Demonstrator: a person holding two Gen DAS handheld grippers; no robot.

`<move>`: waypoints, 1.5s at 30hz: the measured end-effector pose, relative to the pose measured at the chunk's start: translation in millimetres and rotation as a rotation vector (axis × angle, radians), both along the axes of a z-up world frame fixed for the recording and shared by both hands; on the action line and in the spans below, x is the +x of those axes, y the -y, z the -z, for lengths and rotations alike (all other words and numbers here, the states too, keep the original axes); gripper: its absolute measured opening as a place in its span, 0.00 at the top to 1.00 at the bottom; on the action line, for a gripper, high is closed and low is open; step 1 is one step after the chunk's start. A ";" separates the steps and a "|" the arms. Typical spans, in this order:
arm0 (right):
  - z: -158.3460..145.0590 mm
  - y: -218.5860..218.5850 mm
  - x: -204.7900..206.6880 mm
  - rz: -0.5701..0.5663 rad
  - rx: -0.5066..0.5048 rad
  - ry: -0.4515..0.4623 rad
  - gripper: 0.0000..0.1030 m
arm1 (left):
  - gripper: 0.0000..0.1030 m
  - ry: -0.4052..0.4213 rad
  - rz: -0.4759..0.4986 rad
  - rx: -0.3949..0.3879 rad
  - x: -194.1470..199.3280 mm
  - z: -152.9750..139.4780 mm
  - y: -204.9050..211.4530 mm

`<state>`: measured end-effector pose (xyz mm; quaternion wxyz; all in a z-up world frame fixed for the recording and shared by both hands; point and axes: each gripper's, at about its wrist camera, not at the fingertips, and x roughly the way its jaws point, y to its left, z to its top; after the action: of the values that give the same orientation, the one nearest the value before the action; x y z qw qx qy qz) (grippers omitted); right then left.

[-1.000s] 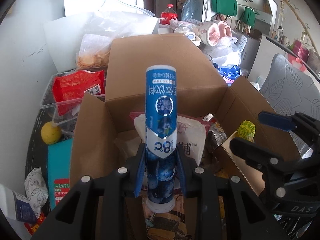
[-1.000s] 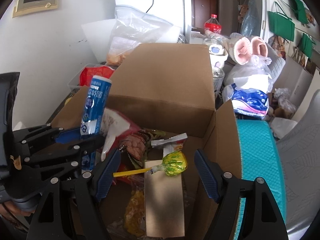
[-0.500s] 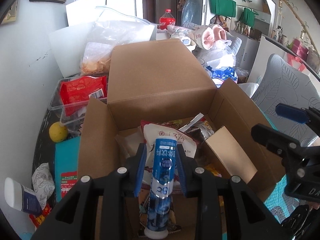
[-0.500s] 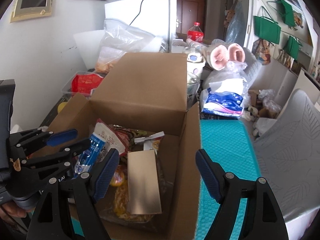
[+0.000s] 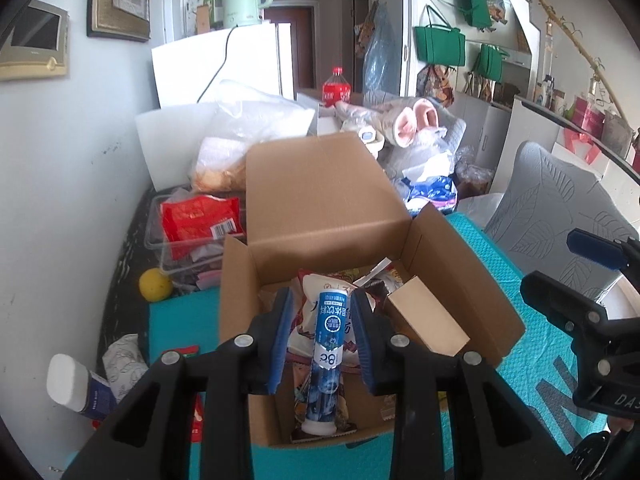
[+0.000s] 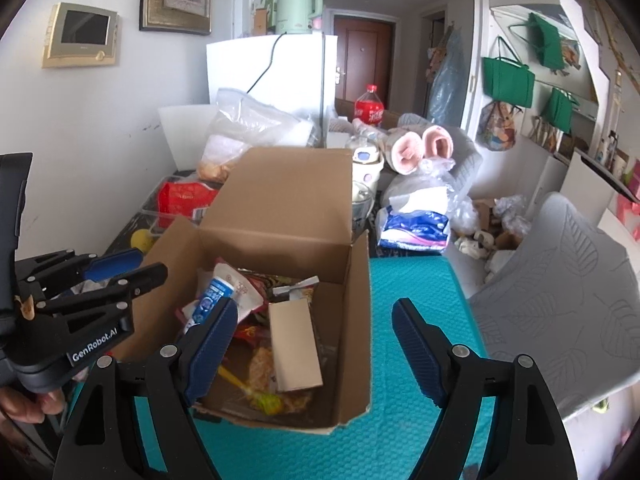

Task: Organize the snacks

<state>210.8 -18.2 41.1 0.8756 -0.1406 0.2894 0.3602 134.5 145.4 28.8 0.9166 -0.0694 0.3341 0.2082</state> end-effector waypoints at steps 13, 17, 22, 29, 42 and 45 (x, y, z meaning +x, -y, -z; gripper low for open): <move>-35.8 36.1 -69.4 0.043 0.051 0.106 0.10 | 0.28 0.123 0.006 0.075 -71.8 -45.9 23.1; -41.3 45.8 -88.2 0.065 0.068 0.122 0.09 | 0.28 0.129 0.026 0.087 -92.3 -49.4 32.8; -41.2 57.7 -112.7 0.117 0.075 0.143 0.07 | 0.28 0.111 0.067 0.098 -110.8 -42.7 45.9; -30.1 68.8 -134.2 0.186 0.081 0.127 0.07 | 0.28 0.083 0.121 0.071 -127.9 -27.3 56.9; -6.7 75.6 -157.4 0.257 0.050 0.089 0.07 | 0.28 0.102 0.157 0.076 -155.8 -14.2 65.8; -5.7 74.4 -161.7 0.250 0.051 0.089 0.07 | 0.28 0.098 0.170 0.078 -158.9 -13.3 64.7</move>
<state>49.1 -92.6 46.9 0.9289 -0.0968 0.2564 0.2491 -24.4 80.7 42.0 0.9483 -0.0150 0.2850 0.1390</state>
